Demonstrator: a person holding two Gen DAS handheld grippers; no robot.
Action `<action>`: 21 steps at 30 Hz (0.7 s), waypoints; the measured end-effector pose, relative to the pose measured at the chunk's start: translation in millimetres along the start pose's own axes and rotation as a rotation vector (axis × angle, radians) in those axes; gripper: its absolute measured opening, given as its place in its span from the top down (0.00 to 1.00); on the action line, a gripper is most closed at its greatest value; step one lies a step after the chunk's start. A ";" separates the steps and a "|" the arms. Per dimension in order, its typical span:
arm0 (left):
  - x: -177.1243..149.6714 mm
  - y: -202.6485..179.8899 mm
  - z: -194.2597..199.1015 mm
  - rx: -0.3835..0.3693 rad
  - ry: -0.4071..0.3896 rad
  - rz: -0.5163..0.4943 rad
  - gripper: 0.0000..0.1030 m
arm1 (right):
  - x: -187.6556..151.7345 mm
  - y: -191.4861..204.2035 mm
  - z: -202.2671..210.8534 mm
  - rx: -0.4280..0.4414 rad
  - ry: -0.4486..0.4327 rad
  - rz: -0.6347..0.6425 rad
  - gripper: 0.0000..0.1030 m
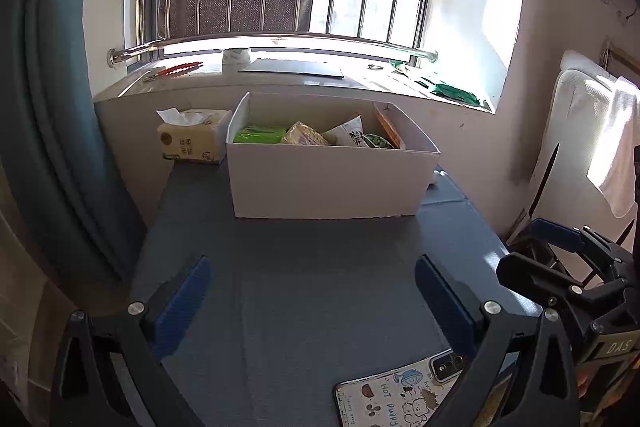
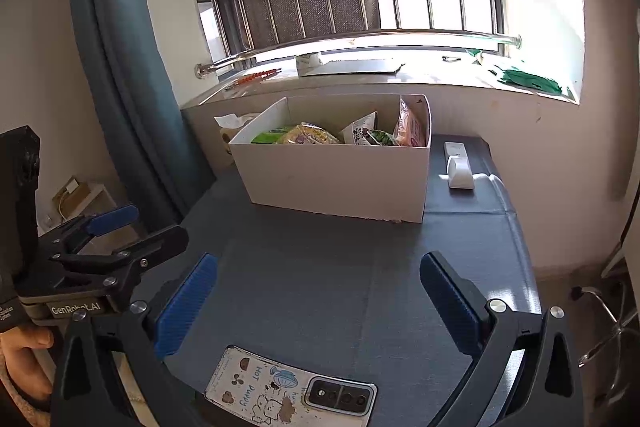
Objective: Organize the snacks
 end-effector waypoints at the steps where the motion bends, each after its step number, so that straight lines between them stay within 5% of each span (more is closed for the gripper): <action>1: 0.0 -0.1 0.2 0.000 -0.001 0.000 0.00 | -0.1 0.1 0.1 0.002 0.000 -0.001 0.00; 21: -4.3 -0.8 -3.3 -0.004 0.022 0.001 0.00 | -2.1 1.0 -1.2 0.002 0.007 -0.001 0.00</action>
Point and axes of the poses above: each gripper's, at about its wrist camera, not at the fingertips, and z roughly against the way its jaws point, y to its left, x to its top, the point moved 8 cm from there along -z, roughly the way its jaws point, and after that the axes turned 8 degrees about z, right-handed, at the moved point
